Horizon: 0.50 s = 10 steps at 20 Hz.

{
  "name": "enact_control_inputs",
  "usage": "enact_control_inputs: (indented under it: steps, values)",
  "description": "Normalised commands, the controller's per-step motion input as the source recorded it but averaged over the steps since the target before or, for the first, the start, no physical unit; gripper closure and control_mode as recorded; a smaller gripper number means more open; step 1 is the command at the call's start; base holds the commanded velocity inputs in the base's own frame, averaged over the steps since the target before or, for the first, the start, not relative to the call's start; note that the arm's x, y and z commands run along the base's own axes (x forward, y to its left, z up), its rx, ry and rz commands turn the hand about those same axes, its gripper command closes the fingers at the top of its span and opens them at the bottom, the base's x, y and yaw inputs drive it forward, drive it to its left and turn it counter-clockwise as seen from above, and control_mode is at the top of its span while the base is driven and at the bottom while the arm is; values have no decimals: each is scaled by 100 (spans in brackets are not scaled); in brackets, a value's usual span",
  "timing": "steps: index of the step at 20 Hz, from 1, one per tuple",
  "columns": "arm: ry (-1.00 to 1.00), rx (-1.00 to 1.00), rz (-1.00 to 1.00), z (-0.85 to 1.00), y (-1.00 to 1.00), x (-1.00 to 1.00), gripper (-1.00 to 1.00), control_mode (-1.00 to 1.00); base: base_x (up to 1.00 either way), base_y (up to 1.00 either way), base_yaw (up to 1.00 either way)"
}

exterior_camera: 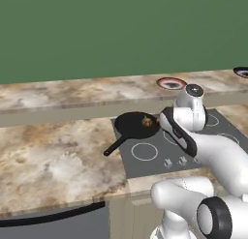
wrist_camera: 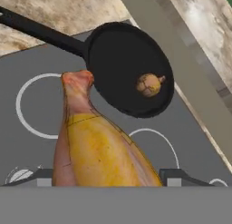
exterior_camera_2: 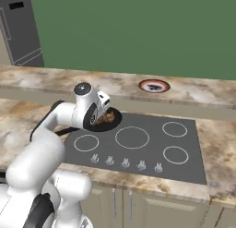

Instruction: Take the chicken drumsticks from the pan and place one on each plate on the dining counter.

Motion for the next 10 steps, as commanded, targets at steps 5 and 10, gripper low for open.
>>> enact_control_inputs:
  steps: [5,10]
  values:
    - [0,0,0,0,0,0,100,100,-21,-100,2]
    - [0,0,0,0,0,0,100,100,-82,-100,18]
